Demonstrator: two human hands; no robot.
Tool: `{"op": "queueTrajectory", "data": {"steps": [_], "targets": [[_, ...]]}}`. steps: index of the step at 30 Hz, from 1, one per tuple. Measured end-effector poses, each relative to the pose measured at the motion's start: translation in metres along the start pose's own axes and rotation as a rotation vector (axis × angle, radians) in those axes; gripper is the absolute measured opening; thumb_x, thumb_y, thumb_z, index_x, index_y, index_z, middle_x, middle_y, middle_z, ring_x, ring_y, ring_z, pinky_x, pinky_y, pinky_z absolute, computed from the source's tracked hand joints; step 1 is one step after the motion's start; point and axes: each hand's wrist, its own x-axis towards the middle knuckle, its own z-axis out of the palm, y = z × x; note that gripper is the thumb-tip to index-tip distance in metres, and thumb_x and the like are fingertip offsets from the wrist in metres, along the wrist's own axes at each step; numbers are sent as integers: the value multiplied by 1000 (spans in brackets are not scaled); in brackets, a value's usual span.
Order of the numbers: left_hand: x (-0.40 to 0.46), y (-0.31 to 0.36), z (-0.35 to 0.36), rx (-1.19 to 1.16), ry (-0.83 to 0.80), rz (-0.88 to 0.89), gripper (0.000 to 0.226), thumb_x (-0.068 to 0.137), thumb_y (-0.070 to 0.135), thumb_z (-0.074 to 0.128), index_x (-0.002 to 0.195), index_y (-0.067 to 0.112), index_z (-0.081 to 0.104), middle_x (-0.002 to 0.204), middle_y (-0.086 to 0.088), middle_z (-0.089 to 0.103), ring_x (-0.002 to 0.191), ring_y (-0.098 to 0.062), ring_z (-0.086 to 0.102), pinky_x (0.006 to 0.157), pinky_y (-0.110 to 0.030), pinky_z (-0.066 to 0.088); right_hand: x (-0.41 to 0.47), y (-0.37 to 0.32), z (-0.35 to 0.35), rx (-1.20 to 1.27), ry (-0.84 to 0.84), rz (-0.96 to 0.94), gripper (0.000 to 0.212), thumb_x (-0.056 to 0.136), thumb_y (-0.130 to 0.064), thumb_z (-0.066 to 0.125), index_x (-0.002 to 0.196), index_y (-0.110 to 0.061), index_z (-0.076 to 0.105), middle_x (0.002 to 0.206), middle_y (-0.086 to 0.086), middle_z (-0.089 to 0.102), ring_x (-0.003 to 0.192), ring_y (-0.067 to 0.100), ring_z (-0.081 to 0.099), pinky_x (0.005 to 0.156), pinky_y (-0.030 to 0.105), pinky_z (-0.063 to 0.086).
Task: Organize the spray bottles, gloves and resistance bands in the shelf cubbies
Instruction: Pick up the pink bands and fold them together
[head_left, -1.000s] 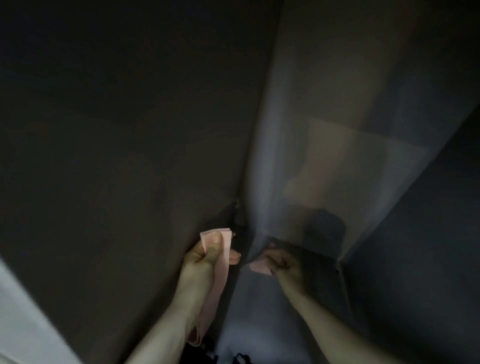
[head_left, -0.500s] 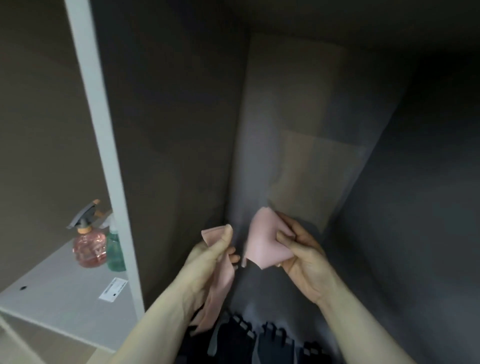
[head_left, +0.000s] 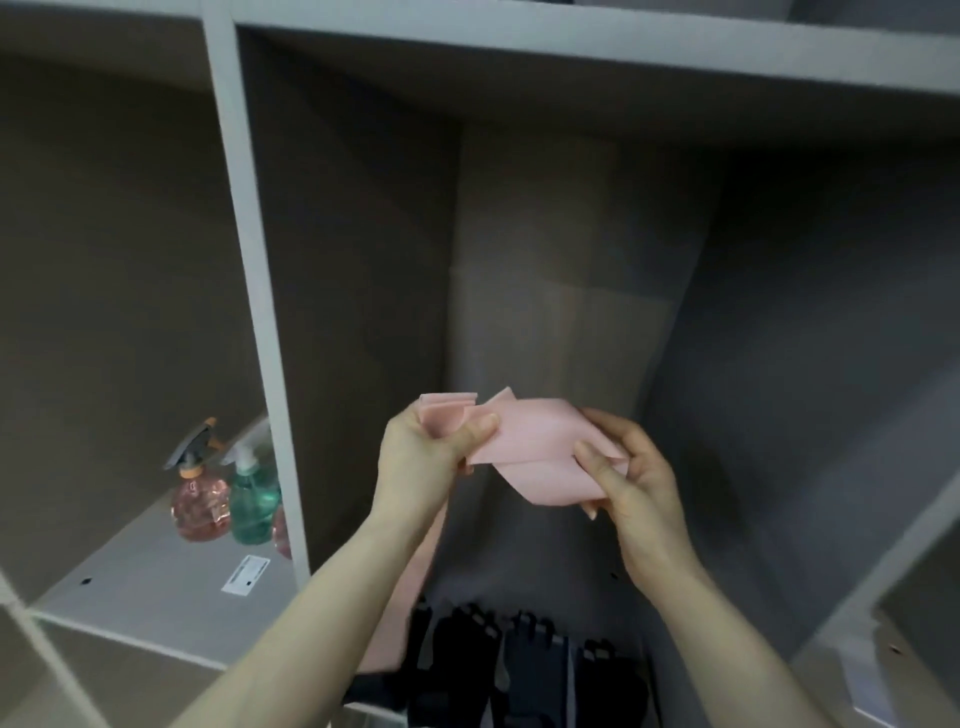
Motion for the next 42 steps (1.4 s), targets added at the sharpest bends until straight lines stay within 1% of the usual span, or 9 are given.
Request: {"op": "queueTrajectory", "data": {"steps": [6,12,15,18,24,29,36,39,42], "targets": [[-6,14,6,41,41,82,23,73,12,79,90,16,64,75,2,66,56,-4,58,48,-19,48,-15,-8,-11,-247,83,-181,23,82,-7,69,98,-22,64,89,-14,71,83,-1,64,73,10,48],[-12,33,18,-142,-124,-154,16,78,12,75,69,9,62,49,-1,53,39,-12,46,45,-22,43,-23,-11,-6,-823,-18,-290,51,69,-41,73,117,-39,54,113,-21,54,111,6,50,96,25,40],[-17,31,27,-175,-181,-148,17,78,9,73,68,5,61,54,-7,53,46,-17,46,48,-24,43,-30,-20,15,-644,-157,-318,48,72,-41,64,117,-31,56,115,-12,57,107,6,55,87,19,42],[-17,30,26,-195,-171,-138,13,76,10,75,75,3,65,70,-15,58,69,-28,54,68,-36,48,-30,-25,26,-390,-218,-167,37,77,-38,65,113,-30,59,111,-5,65,101,9,61,85,28,47],[-16,31,18,-73,-215,-83,19,87,21,66,75,6,65,62,-5,60,52,-14,55,56,-25,48,-22,-25,39,-180,-56,-71,18,80,-6,71,95,-15,72,90,1,76,88,11,71,84,24,54],[-10,41,6,-42,-210,-125,27,99,30,42,92,8,57,62,-4,60,51,-17,51,59,-30,45,-12,-31,35,-80,90,20,8,84,-13,67,79,-16,72,76,-2,73,74,10,64,80,31,50],[-8,44,0,-48,-253,-23,21,93,20,57,102,3,67,71,-6,72,63,-15,67,59,-26,53,-11,-64,29,-63,-98,-38,5,86,-11,63,84,-13,67,65,0,70,50,6,57,44,15,43],[-13,39,5,-79,-297,-42,26,88,18,63,99,-6,68,81,-21,66,71,-26,60,67,-34,48,-10,-65,35,-111,-161,-62,9,82,-7,67,78,-14,66,66,-2,70,57,6,61,52,18,51],[-20,40,10,-201,-378,-137,36,93,28,57,96,-7,68,71,-12,65,60,-18,60,55,-25,52,-12,-57,40,-204,-121,-123,7,76,-10,73,76,-12,67,69,2,68,67,10,62,63,26,53]]}}
